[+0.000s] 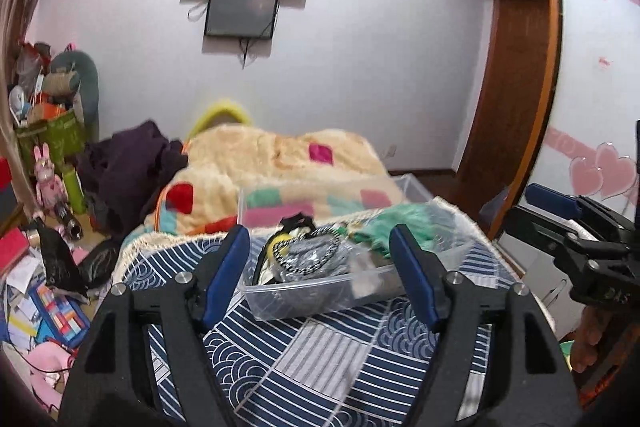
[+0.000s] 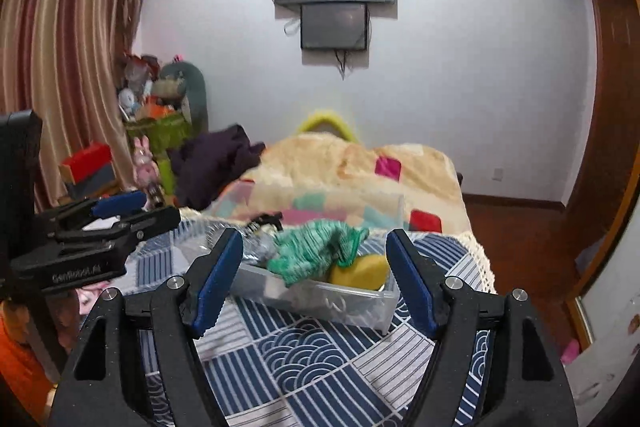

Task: Organize soft objects

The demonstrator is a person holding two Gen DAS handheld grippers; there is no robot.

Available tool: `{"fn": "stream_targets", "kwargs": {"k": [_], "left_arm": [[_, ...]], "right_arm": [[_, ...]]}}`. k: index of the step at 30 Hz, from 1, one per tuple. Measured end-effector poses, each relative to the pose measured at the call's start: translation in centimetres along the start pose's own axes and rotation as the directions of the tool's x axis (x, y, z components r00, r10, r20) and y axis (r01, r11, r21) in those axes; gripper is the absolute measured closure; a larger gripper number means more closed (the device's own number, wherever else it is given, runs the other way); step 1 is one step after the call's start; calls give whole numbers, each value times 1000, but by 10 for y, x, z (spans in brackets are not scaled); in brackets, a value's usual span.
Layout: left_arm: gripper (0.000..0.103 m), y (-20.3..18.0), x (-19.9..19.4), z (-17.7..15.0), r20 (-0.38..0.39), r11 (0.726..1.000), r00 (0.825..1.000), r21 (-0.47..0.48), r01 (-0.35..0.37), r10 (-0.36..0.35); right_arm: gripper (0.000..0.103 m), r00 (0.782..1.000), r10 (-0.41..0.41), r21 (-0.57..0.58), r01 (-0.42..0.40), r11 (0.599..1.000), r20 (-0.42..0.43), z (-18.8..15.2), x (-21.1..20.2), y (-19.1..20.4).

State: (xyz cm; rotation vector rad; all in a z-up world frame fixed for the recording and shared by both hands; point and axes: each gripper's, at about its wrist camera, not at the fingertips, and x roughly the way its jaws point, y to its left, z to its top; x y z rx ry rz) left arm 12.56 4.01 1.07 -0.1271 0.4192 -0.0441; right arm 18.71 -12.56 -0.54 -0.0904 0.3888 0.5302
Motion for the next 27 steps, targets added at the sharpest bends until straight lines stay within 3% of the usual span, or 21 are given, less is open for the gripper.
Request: {"fn": "stream_targets", "kwargs": {"k": [5, 12, 19, 27], "left_arm": [[26, -8, -37, 6, 69, 1000, 998, 7, 12, -13], [8, -14, -82, 4, 158, 999, 987, 28, -19, 14], [3, -15, -100, 0, 180, 1000, 984, 24, -16, 11], [2, -18, -99, -4, 183, 999, 983, 38, -19, 12]], "right_arm": [[20, 998, 12, -6, -12, 1000, 65, 7, -24, 7], [17, 993, 13, -4, -12, 1000, 120, 8, -42, 17], [1, 987, -8, -6, 9, 1000, 163, 4, -51, 26], [0, 987, -2, -3, 2, 1000, 163, -2, -53, 27]]}}
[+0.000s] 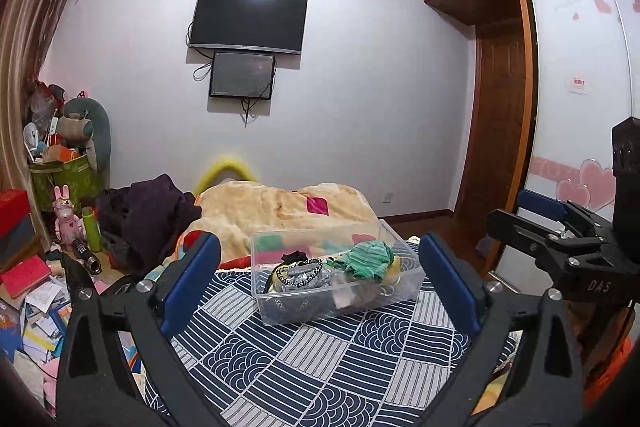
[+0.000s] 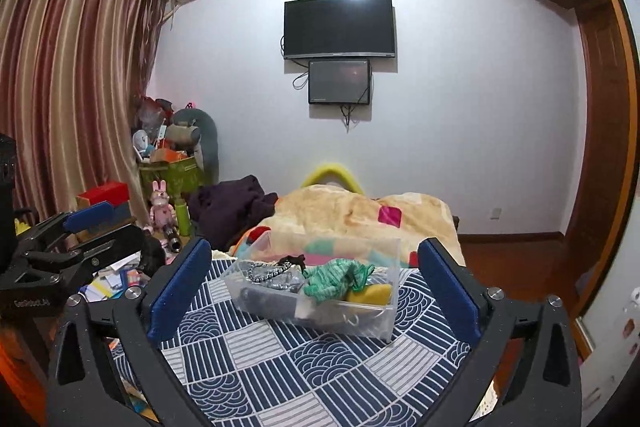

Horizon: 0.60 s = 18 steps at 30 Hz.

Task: Organize soft objects

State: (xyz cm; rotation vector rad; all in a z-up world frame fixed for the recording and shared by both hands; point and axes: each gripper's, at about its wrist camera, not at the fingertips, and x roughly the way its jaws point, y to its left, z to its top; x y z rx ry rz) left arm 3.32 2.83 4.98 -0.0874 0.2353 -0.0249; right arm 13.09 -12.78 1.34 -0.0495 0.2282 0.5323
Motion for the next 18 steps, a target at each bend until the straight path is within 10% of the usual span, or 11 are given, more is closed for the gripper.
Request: {"fn": "stream_targets", "kwargs": {"k": [18], "left_arm": [[1, -1, 2, -6, -5, 1000, 1000, 5, -3, 3]], "right_arm": [[0, 1000, 7, 16, -7, 1000, -16, -7, -3, 0]]}}
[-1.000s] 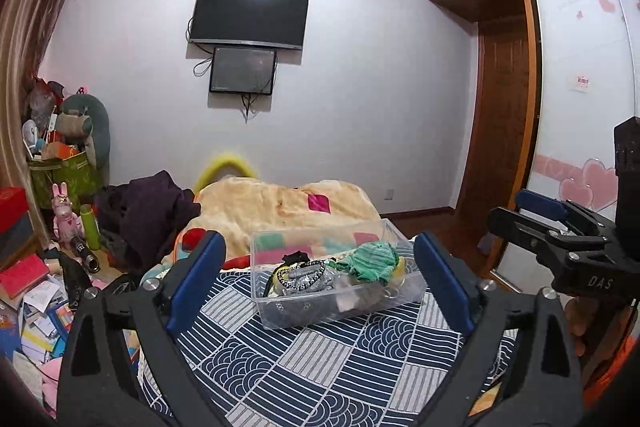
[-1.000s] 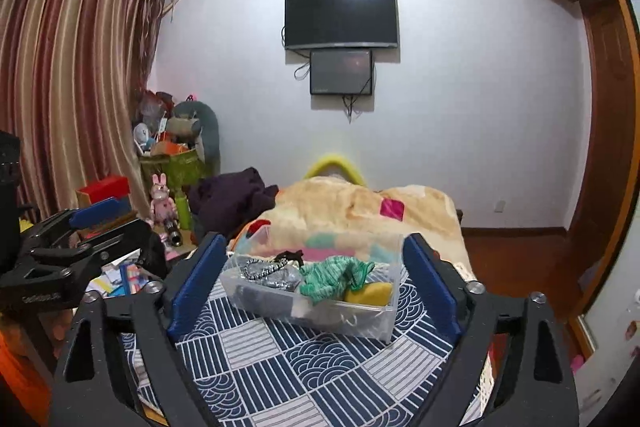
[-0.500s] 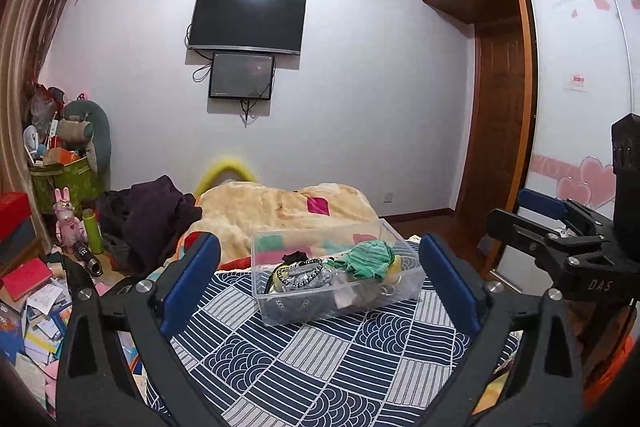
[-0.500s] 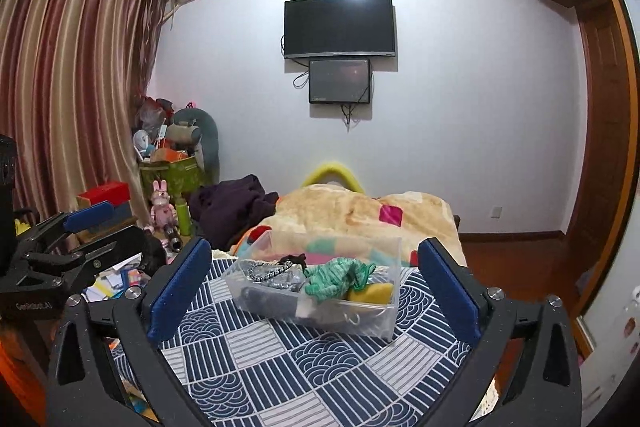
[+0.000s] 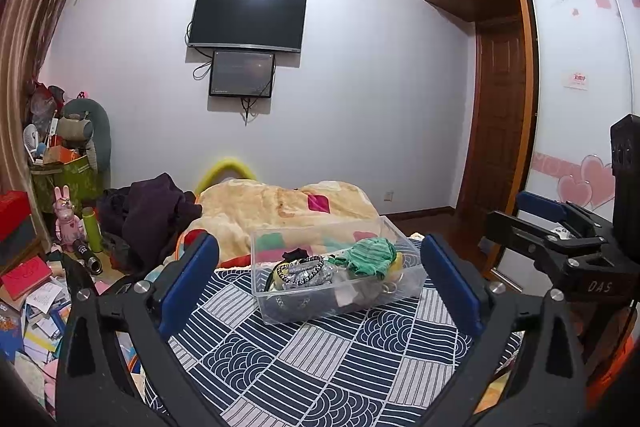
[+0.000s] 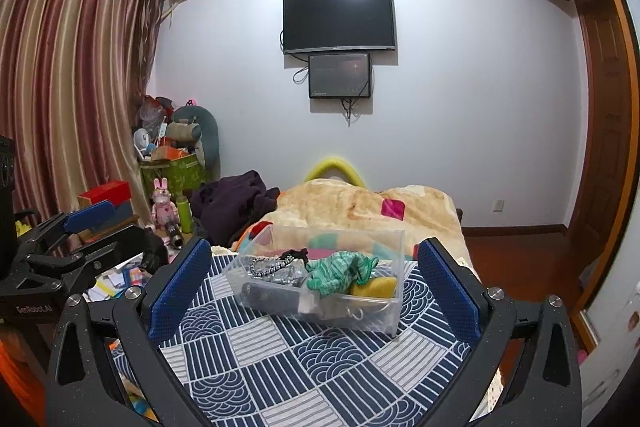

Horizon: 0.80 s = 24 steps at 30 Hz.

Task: Organize soft objects

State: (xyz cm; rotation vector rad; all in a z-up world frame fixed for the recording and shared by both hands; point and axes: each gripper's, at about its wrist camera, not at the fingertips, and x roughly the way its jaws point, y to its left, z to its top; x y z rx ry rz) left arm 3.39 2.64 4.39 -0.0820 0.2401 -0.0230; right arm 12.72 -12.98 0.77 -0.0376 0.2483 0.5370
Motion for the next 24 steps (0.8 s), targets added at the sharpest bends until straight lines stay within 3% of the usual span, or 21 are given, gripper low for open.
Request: {"fn": "stream_targets", "kwargs": {"k": [24], "left_arm": [[0, -3, 0, 0, 5, 1000, 1000, 12, 5, -5]], "right_arm": [[0, 1000, -2, 9, 2, 1000, 3, 1, -2, -2]]}}
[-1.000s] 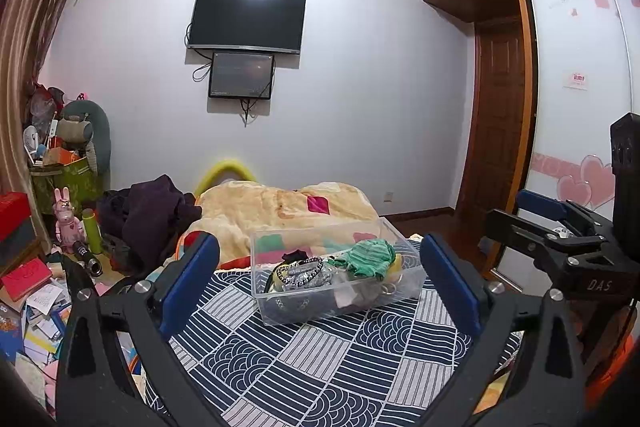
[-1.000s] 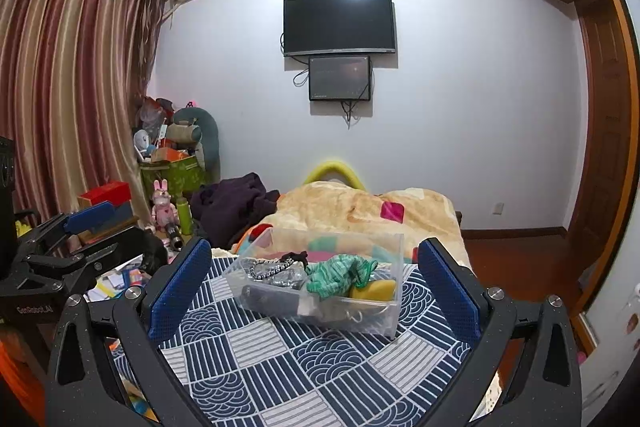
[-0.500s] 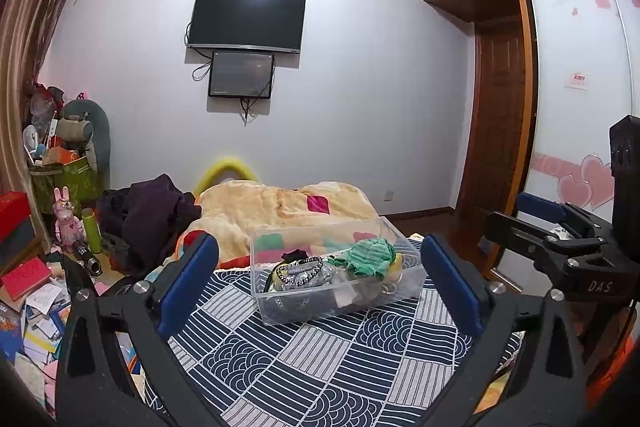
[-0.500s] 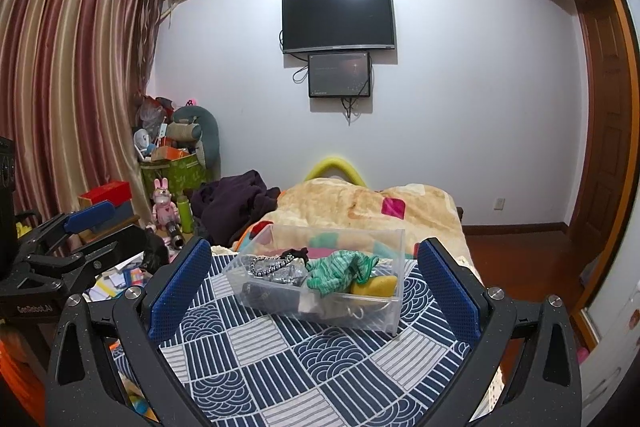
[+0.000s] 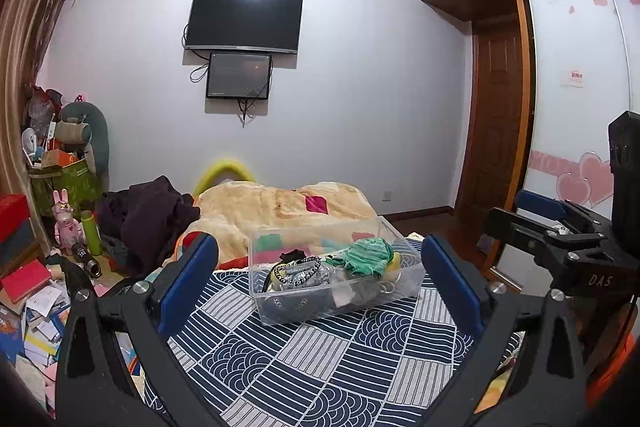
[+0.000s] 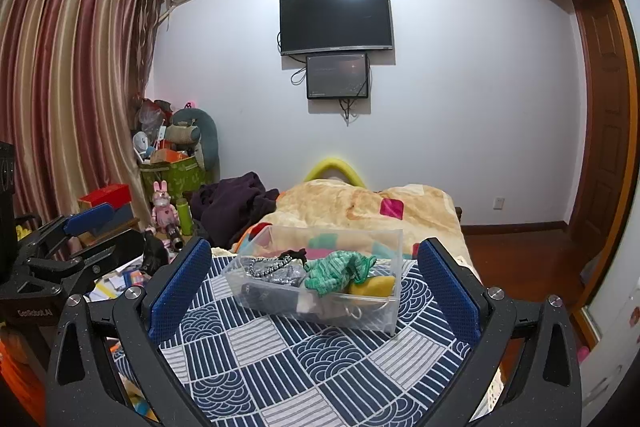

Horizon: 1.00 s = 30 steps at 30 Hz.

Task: Organize soft objects

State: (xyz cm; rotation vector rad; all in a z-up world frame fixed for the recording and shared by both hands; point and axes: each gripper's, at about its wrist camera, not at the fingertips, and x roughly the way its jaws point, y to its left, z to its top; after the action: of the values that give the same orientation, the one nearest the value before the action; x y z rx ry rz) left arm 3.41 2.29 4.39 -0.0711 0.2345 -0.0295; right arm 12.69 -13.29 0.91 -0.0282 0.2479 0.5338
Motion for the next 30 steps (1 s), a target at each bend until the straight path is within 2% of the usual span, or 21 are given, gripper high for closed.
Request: {"fn": "stream_targets", "kwargs": {"k": [30], "left_arm": [[0, 1, 2, -1, -21, 1000, 1000, -11, 13, -13]], "right_arm": [[0, 1000, 9, 2, -9, 1000, -20, -5, -1, 3]]}}
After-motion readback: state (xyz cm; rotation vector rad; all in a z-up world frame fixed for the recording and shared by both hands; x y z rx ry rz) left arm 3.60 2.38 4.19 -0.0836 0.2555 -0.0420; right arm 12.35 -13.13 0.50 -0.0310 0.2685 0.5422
